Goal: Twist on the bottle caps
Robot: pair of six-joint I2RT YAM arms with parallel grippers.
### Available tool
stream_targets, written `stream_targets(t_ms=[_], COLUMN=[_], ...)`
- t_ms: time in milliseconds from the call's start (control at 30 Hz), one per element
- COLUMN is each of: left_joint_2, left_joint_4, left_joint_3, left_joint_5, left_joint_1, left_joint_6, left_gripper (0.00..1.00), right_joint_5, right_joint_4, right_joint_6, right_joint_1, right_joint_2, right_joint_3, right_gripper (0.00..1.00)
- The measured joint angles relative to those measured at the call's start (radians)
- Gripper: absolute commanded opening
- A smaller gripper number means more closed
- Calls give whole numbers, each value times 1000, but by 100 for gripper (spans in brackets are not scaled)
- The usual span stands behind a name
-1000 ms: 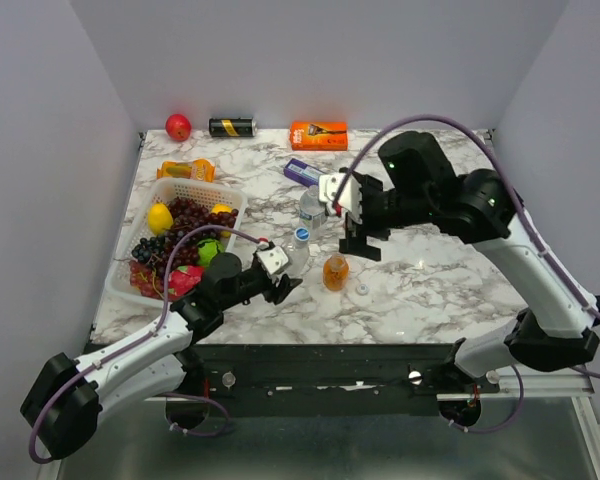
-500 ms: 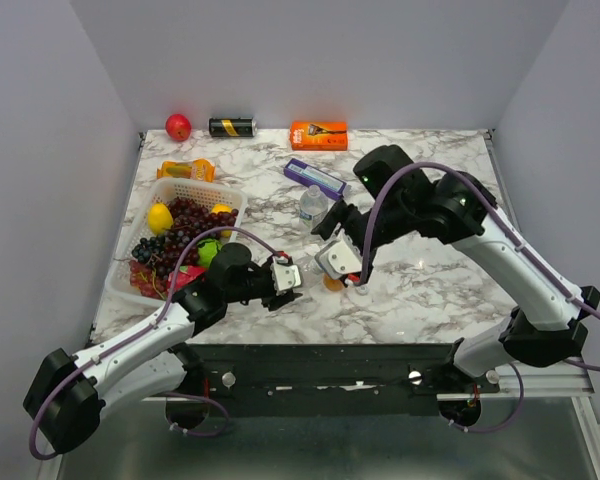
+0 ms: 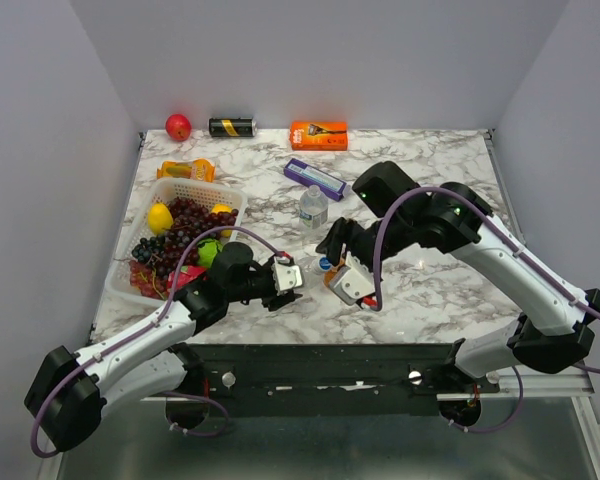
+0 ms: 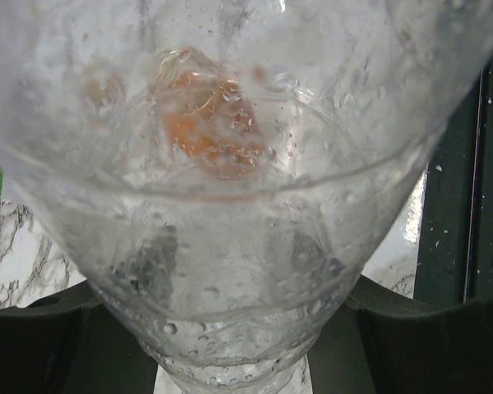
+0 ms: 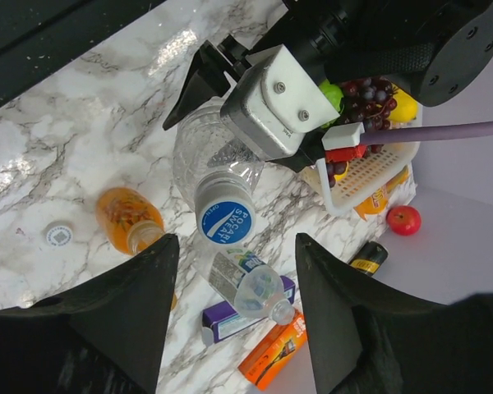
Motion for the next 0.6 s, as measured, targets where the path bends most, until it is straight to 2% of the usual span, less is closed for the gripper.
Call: stream_targets(t_ms=[100,600], left_joint_2=[7,18], left_joint_4=[0,0], left_joint_3=[0,6], left_joint_5=[0,0], left_joint_1=[0,0], left_joint_6=[1,3], left_gripper=[0,0], right_joint_5=[-1,-1], right_joint_4=[0,0], right_joint_6=[-8,-50], right_joint_1=[3,12], right_joint_2=[2,18], right_joint_3=[0,-27], right_gripper=[60,57])
